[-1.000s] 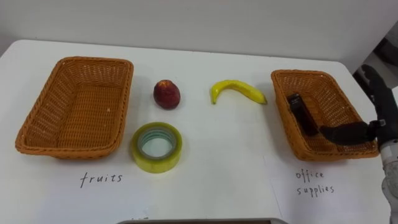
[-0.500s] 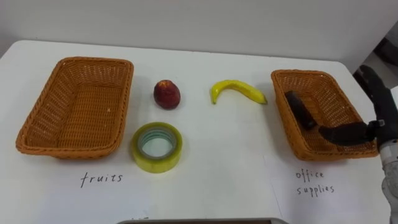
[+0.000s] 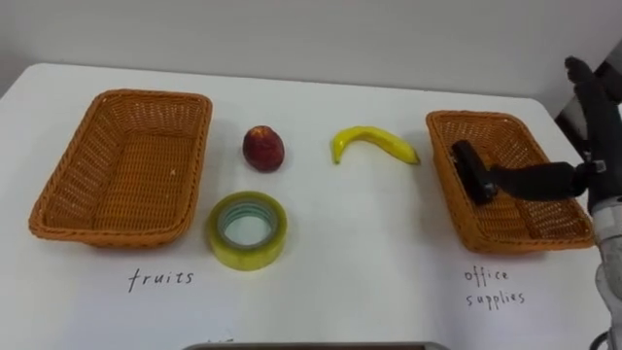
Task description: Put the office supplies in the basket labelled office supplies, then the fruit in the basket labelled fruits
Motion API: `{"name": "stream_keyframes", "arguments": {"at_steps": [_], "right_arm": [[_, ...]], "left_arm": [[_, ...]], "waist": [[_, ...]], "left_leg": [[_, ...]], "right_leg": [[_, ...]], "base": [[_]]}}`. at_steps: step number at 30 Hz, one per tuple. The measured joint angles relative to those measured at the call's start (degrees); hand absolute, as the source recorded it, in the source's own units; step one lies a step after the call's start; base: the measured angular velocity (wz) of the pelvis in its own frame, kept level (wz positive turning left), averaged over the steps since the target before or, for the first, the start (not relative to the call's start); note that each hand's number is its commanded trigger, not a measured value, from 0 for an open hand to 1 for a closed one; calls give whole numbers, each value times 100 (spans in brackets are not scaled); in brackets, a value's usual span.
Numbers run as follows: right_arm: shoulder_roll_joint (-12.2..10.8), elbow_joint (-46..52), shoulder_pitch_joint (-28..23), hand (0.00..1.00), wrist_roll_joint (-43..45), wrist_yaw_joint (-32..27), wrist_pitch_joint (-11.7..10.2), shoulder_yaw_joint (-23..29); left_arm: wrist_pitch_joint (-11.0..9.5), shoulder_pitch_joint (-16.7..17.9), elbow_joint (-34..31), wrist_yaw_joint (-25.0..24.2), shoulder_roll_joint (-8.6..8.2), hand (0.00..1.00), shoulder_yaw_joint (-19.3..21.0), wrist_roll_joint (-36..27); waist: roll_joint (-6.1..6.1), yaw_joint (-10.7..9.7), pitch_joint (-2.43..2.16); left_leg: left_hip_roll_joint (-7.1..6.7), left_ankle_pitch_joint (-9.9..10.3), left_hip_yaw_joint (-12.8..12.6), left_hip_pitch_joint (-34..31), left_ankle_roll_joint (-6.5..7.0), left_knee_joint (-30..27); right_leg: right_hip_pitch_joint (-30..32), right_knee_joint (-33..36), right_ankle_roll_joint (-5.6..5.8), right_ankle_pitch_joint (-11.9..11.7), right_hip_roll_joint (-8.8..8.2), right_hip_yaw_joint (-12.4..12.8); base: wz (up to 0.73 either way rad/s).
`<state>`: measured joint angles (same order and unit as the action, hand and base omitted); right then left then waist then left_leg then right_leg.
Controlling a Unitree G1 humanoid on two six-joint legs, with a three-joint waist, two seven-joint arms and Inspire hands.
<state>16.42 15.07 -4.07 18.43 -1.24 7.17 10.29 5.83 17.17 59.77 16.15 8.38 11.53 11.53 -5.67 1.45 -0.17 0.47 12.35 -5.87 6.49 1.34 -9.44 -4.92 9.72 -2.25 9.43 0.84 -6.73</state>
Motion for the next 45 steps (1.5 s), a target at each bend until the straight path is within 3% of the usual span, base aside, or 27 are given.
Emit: {"name": "stream_keyframes", "arguments": {"at_steps": [8,15,22,29,34,40,45], "right_arm": [[-35,407,69,0,-12,169,-175,-302],[-49,407,135,0,-157,492,-184,-730],[-99,106,313,0,-862,655,-183,-1213],[-258,-398,632,0,-948,762,-149,-1501],[-295,-638,654,0,-1011,759,-100,-1955],[-298,-1144,749,0,-1010,722,-76,-2146],[-310,-1363,840,0,-1056,672,-76,-2281]], "left_arm": [[-125,-39,-6,122,-2,0,-100,28],[-166,-103,-14,105,-6,0,-286,30],[-106,-267,-95,41,-3,0,-375,58],[-102,-363,-80,88,-20,0,-516,50],[24,-333,-125,115,-18,0,-620,58],[66,-315,-164,106,-15,0,-622,173],[135,-290,-164,65,-17,0,-623,221]], "waist": [[38,62,-10],[81,243,-16],[89,499,-7],[38,635,20],[-2,722,34],[-20,855,36],[-41,952,41]], "left_leg": [[-13,-2,129,-87,3,-12],[-22,-2,136,-94,3,-17],[-23,-3,161,-116,4,-16],[-29,-6,272,-180,9,-22],[-31,-8,372,-205,11,-25],[-31,-11,479,-276,9,-24],[-34,-14,503,-298,10,-29]], "right_leg": [[8,0,1,0,-35,-127],[3,-6,3,1,-48,-150],[9,-19,5,1,-51,-208],[4,-70,14,6,-75,-294],[-18,-87,18,3,-79,-482],[-19,-92,18,3,-101,-765],[-6,-97,18,3,-106,-788]], "base": [[8],[0],[0],[8],[12],[13],[2]]}}
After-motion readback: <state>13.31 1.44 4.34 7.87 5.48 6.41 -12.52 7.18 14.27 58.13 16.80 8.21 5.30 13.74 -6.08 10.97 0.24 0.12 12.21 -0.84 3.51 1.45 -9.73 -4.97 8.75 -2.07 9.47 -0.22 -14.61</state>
